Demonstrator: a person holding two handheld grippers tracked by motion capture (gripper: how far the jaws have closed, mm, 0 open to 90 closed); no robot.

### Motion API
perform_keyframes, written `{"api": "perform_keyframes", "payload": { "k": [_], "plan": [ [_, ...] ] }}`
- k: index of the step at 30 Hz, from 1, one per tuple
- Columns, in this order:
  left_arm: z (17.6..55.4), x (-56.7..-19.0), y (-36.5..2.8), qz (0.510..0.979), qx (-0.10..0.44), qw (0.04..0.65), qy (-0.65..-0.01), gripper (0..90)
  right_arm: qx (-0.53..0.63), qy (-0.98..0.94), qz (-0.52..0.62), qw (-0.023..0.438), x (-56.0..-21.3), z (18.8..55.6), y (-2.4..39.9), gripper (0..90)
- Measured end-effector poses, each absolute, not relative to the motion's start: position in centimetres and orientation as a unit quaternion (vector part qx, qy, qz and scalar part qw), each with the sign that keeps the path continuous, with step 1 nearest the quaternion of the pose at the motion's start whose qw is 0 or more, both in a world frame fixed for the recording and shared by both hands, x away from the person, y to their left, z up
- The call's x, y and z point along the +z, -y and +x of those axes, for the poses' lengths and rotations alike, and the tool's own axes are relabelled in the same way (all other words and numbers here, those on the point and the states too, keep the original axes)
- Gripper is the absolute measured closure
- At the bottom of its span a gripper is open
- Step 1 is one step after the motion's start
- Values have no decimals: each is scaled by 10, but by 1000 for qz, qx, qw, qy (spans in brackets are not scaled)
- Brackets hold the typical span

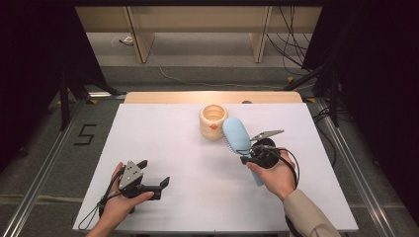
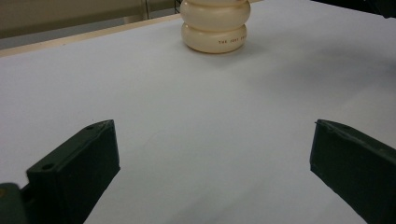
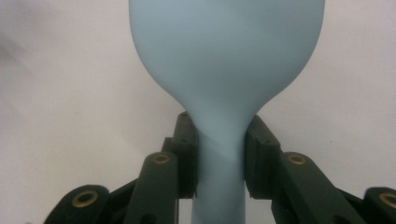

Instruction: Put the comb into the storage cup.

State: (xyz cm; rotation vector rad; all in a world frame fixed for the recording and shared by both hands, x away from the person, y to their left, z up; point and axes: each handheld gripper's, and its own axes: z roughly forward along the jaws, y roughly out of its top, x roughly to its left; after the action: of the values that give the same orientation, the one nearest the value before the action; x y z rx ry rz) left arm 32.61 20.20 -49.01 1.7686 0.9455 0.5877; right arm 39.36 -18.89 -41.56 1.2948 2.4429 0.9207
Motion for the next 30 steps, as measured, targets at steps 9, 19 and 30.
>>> {"api": "perform_keyframes", "payload": {
  "k": [9,19,30],
  "plan": [
    [326,-490,-202,733,242,501,-391,9,327,-830,436,117,-414,393,187,703],
    [326,-490,-202,733,242,502,-391,9,344,-827,429,119,-412,392,181,703],
    [326,-490,-202,732,240,503,-391,9,361,-823,421,122,-410,392,175,703]
  ]
}}
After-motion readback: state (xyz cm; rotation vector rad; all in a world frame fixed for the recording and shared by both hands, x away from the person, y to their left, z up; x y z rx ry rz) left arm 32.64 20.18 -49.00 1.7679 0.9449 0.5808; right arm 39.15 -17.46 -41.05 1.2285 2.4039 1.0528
